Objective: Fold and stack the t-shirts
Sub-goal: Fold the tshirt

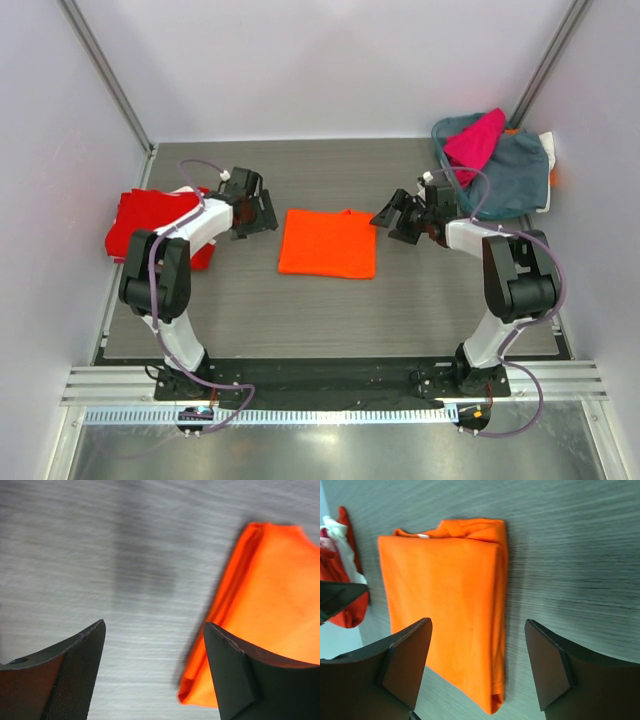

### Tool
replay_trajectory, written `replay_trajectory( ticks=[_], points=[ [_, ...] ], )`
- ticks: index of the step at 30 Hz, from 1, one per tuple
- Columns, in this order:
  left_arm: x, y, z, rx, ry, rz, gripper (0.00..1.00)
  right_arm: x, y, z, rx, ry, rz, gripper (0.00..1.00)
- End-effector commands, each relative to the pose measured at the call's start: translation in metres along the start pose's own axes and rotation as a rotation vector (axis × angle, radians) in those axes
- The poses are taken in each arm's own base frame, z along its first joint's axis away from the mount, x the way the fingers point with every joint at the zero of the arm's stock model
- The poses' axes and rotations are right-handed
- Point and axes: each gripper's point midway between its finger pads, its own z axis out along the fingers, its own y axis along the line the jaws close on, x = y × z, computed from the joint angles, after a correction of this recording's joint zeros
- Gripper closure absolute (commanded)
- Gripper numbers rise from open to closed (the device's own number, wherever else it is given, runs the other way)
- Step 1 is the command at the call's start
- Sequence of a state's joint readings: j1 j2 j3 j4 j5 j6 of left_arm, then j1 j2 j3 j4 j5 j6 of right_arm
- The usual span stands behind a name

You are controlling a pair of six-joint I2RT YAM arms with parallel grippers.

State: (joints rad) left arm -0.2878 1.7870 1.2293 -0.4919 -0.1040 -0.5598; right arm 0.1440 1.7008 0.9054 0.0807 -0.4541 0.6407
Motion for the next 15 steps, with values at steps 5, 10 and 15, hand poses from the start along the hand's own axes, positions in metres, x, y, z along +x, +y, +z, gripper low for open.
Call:
replay_trajectory(
  ticks=[5, 10, 15],
  points=[
    [-0.011, -0.054, 0.005, 0.258, -0.024, -0.118, 0.18, 0.004, 0.000, 0.027, 0.020, 0.024, -0.061, 0.21],
    [-0.012, -0.073, 0.019, 0.349, -0.016, -0.158, 0.18, 0.016, -0.008, 0.045, 0.064, 0.051, -0.067, 0.22],
    [-0.010, -0.092, 0.029, 0.428, 0.022, -0.186, 0.21, 0.019, -0.018, 0.056, 0.134, 0.057, -0.084, 0.27]
  ],
)
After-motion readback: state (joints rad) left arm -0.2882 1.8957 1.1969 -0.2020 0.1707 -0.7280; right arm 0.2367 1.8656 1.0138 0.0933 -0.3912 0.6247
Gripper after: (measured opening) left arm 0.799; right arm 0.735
